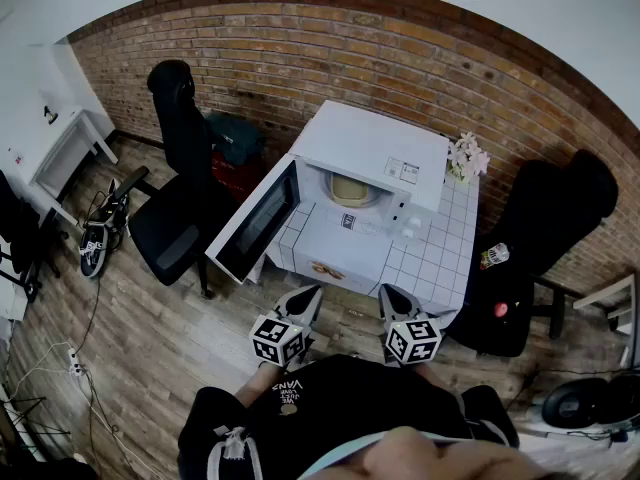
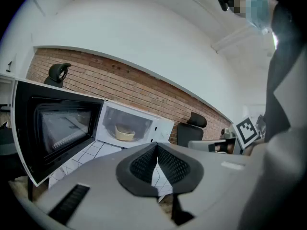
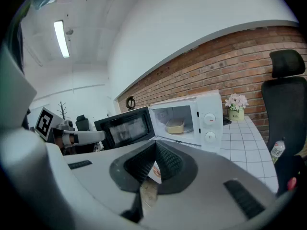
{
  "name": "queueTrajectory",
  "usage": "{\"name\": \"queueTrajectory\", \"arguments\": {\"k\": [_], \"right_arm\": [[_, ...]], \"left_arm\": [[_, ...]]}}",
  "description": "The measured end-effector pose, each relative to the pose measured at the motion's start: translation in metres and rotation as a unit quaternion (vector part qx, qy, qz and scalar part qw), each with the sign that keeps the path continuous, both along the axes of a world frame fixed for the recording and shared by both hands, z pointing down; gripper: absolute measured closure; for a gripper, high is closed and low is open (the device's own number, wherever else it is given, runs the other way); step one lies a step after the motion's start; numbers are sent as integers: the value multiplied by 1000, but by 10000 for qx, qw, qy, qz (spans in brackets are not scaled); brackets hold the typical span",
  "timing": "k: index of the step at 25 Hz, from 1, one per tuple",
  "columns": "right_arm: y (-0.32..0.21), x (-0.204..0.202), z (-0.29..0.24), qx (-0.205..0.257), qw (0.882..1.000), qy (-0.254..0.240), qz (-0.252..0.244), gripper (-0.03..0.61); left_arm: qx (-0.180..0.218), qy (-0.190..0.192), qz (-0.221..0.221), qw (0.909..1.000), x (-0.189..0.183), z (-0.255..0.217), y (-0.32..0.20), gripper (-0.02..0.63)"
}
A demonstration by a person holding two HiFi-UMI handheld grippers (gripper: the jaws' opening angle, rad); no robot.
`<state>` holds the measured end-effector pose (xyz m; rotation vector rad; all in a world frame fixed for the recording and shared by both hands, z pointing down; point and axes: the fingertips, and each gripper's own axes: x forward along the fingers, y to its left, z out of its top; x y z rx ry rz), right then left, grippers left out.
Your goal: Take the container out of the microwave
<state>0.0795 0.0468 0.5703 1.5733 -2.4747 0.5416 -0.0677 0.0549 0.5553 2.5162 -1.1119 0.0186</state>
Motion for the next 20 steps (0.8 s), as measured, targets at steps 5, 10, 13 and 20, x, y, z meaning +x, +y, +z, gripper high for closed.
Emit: {"name": "queueTrajectory", "arguments": {"k": [5,10,13,20], "right_arm": [[-3,3,-2,24,10000,-16,-12,574],[-5,0,-3,36,9997,-202,105,574],[-5,-5,-5,89,9991,-364,200,574],[-1,-12,0,142,9966,-583,572,574]], "left_arm": [[21,77,-39,10000,3,-2,-3,603],[-9,41,54,10000,-1,0,1,603],[2,26,77,10000,-8,3,2,602],[-76,55,104,9999,-32,12,6,603]]}}
